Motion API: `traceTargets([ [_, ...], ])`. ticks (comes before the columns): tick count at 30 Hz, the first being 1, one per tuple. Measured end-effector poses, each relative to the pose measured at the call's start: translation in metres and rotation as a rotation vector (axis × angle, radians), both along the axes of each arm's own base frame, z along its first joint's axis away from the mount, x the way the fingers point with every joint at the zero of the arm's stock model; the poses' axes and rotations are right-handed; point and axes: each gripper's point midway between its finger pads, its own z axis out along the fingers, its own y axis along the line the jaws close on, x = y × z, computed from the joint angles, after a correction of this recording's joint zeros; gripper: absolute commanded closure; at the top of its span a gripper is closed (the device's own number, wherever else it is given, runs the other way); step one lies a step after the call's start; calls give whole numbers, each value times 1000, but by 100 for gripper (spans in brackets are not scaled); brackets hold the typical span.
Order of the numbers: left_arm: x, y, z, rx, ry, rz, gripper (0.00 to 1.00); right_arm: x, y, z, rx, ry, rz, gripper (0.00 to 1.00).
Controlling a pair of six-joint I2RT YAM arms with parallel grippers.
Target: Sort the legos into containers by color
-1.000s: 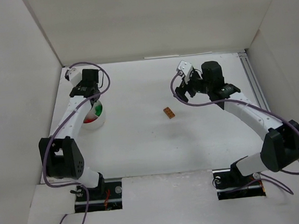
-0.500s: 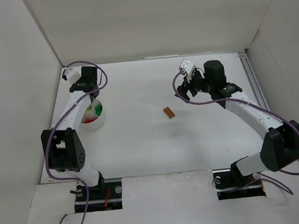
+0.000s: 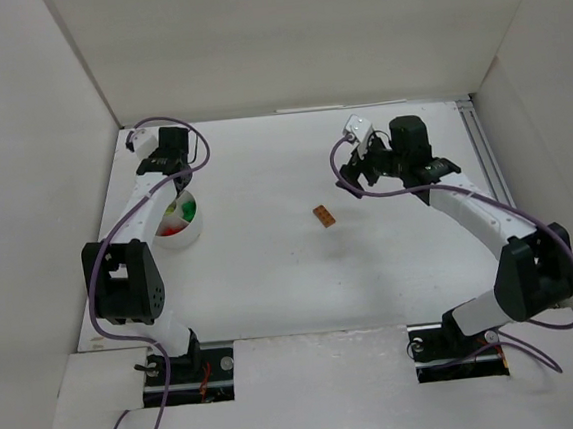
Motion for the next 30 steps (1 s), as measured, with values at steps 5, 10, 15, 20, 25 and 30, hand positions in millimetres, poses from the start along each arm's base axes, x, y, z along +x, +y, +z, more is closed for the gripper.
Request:
traceTargets([
  [5, 1, -1, 2, 0, -1, -6, 54, 1, 2, -7, -3, 19, 7, 4],
  [10, 1, -1, 2, -3, -1, -10, 43, 1, 1, -19, -15, 46, -8, 4],
  [15, -2, -4, 14, -16, -27, -30, 12, 1, 4, -52, -82, 100, -47, 4],
  [20, -7, -19, 54, -32, -135, -84, 0, -4, 18, -116, -184, 223, -64, 5],
  [25, -18, -40, 95, -81, -283, -173, 0, -15, 31, -162, -318, 292, -84, 5],
  [30, -29, -45, 108, -107, -346, -212, 0, -23, 47, -167, -365, 283, -92, 9],
])
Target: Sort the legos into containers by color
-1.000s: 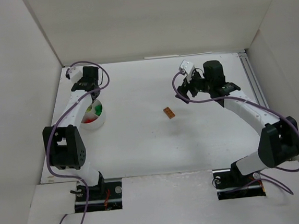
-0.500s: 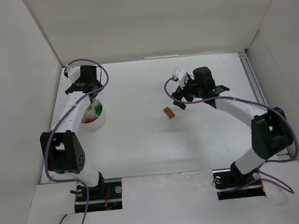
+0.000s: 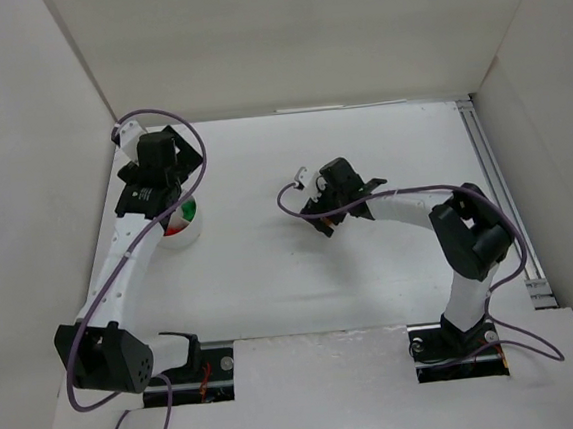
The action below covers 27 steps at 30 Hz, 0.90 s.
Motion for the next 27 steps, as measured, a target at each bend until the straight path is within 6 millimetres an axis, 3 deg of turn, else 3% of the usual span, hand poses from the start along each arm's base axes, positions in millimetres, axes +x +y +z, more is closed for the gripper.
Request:
traceTargets([
  [11, 0, -6, -5, -5, 6, -30, 0, 6, -10, -8, -66, -13, -140, 28],
  [16, 0, -6, -5, -5, 7, -30, 0, 2, -7, -11, -56, 4, -145, 68],
  [19, 0, -6, -5, -5, 7, -30, 0, 1, -4, -10, -38, 11, -144, 80],
  [27, 0, -15, -11, -14, 16, -86, 0, -11, 4, -7, 8, 31, -72, 85],
])
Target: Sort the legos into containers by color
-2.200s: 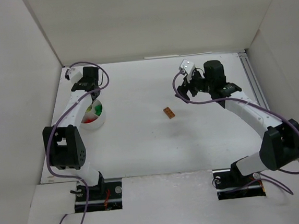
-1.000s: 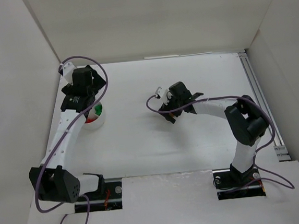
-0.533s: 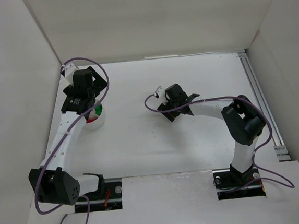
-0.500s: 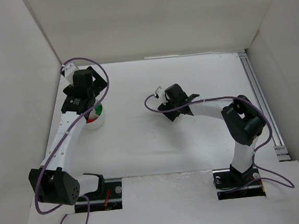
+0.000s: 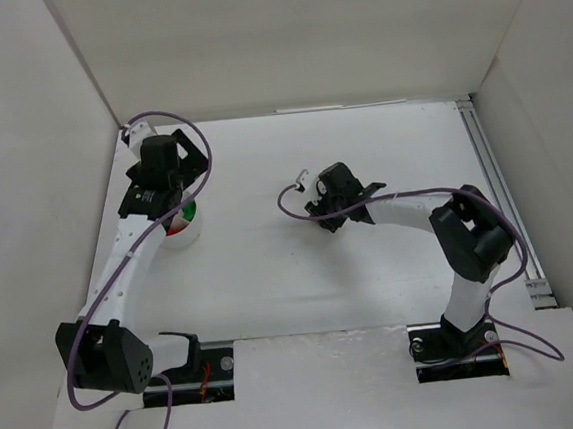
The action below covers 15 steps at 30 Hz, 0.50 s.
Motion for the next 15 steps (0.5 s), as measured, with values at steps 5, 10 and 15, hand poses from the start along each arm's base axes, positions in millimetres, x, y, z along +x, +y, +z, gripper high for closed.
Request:
traceTargets([
  [5, -1, -39, -16, -65, 0, -232, 0, -11, 8, 35, 67, -58, 110, 85],
  [10, -15, -109, -30, -207, -15, -615, 2, -16, 22, 101, 194, -210, 222, 85],
  [15, -38, -182, -35, -282, -15, -931, 5, -24, 32, 143, 287, -304, 304, 85],
])
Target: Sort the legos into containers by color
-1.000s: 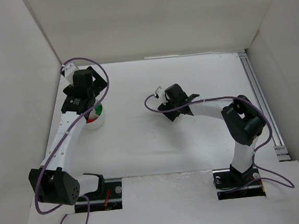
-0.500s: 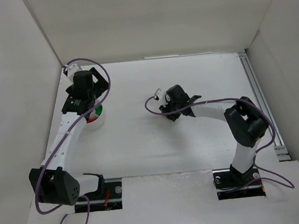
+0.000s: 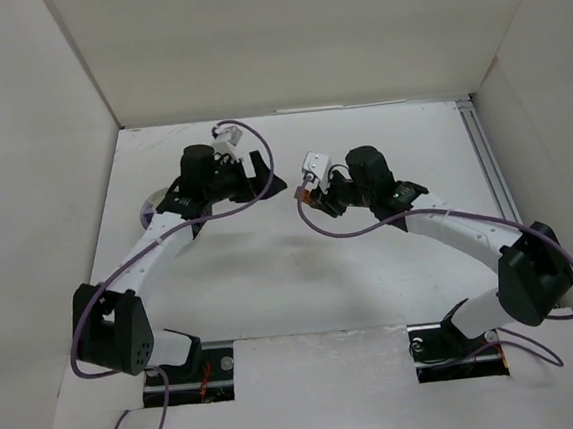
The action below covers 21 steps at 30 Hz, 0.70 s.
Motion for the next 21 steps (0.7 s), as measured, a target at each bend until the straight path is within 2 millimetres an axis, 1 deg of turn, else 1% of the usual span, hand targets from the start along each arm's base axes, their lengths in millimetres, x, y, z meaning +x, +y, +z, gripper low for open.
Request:
traceTargets([
  [3, -14, -29, -7, -14, 15, -117, 6, -3, 3, 7, 17, -14, 23, 85],
  [5, -20, -41, -12, -18, 27, -161, 8, -3, 4, 8, 21, -17, 28, 85],
  [7, -24, -52, -14, -21, 31, -195, 13, -4, 5, 10, 23, -21, 31, 85],
  [11, -25, -62, -13, -26, 28, -224, 20, -5, 6, 12, 29, -27, 36, 85],
  [15, -24, -66, -8, -36, 15, -231, 39, -6, 6, 15, 33, -33, 39, 85],
  [16, -23, -66, -8, -37, 14, -231, 47, -6, 6, 16, 35, -35, 39, 85],
  [17, -23, -66, -7, -38, 12, -230, 51, -7, 6, 18, 37, -40, 40, 85],
  [18, -22, -67, -6, -41, 10, -232, 53, -7, 6, 20, 39, -44, 42, 85],
  [19, -22, -67, -4, -43, 7, -235, 53, -8, 7, 21, 41, -46, 44, 85],
  [20, -22, -68, -3, -45, 4, -238, 56, -9, 7, 22, 43, -49, 46, 85],
  [21, -22, -68, -3, -47, 3, -241, 56, -10, 8, 24, 46, -53, 49, 85],
])
